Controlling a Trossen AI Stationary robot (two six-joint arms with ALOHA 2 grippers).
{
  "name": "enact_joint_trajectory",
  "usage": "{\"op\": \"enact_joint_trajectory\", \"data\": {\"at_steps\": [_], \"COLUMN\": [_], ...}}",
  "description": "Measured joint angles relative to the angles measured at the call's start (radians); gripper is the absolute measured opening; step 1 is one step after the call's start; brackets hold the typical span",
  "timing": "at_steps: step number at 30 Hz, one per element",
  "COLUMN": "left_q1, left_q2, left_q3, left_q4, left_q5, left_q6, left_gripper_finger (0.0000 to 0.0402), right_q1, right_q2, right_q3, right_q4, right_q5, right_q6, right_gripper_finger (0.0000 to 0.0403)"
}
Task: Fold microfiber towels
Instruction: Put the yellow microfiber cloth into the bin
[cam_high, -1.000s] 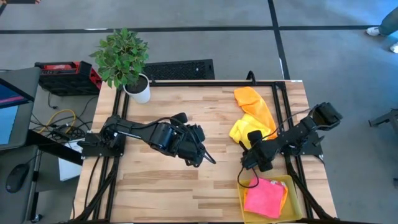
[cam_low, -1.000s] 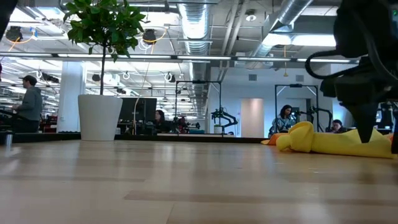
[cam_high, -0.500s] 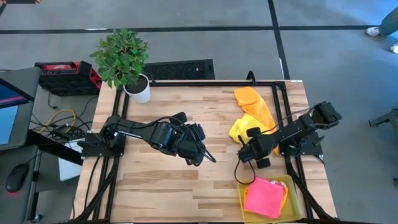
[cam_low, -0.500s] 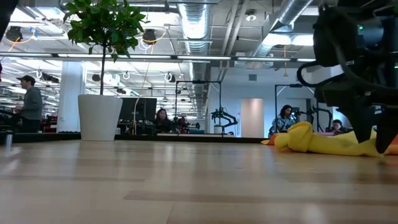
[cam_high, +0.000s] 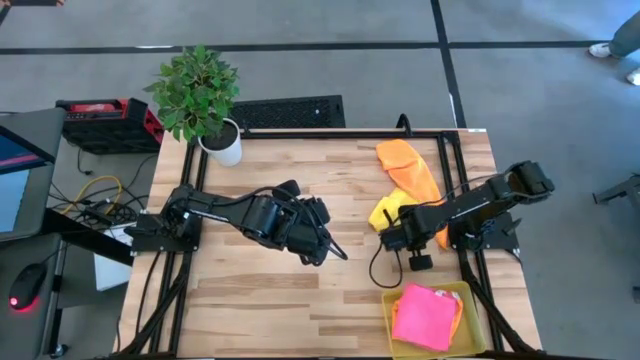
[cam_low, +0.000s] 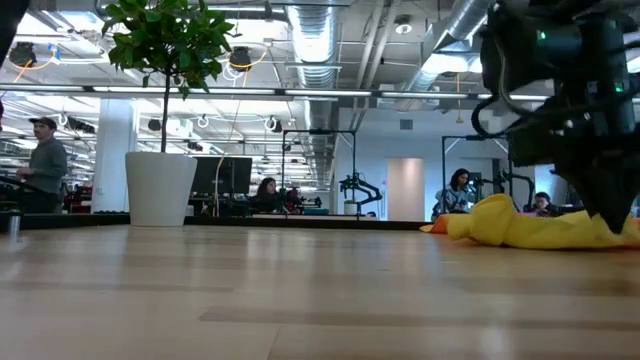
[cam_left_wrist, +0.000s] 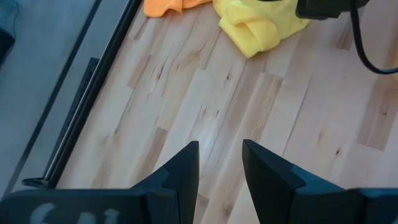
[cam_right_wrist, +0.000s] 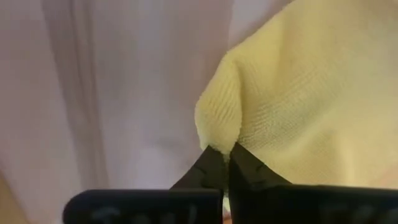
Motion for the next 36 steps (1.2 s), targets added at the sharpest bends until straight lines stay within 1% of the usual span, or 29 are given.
{"op": "enact_joint_trajectory", "data": {"at_steps": [3, 8, 11, 15, 17, 19, 25, 30, 36], "left_q1": [0.000, -0.003, -0.010, -0.020, -0.022, -0.022, -0.023, -0.035, -0.059], "left_q2": [0.000, 0.000, 0.000, 0.000, 0.000, 0.000, 0.000, 0.000, 0.000], "left_q3": [0.000, 0.000, 0.000, 0.000, 0.000, 0.000, 0.000, 0.000, 0.000], "left_q4": [0.000, 0.000, 0.000, 0.000, 0.000, 0.000, 0.000, 0.000, 0.017], "left_q5": [0.000, 0.001, 0.001, 0.001, 0.001, 0.001, 0.000, 0.000, -0.003], "left_q6": [-0.014, -0.063, -0.112, -0.173, -0.194, -0.202, -0.200, -0.150, -0.143], "left_gripper_finger": [0.0116, 0.0116, 0.0116, 0.0116, 0.0116, 0.0116, 0.0116, 0.0116, 0.0116], "right_q1": [-0.008, -0.019, -0.018, -0.007, 0.008, 0.030, 0.129, 0.256, 0.421], "right_q2": [-0.038, -0.117, -0.164, -0.215, -0.235, -0.252, -0.274, -0.271, -0.272], "right_q3": [0.022, 0.053, 0.074, 0.108, 0.130, 0.155, 0.234, 0.265, 0.268], "right_q4": [-0.048, -0.127, -0.162, -0.223, -0.239, -0.248, -0.284, -0.275, -0.209], "right_q5": [-0.006, -0.014, -0.068, -0.171, -0.224, -0.254, -0.295, -0.322, -0.336], "right_q6": [0.021, 0.096, 0.154, 0.237, 0.270, 0.302, 0.426, 0.592, 0.816], "right_gripper_finger": [0.0008, 0.0013, 0.0007, 0.0006, 0.0009, 0.0010, 0.0007, 0.0009, 0.0009]}}
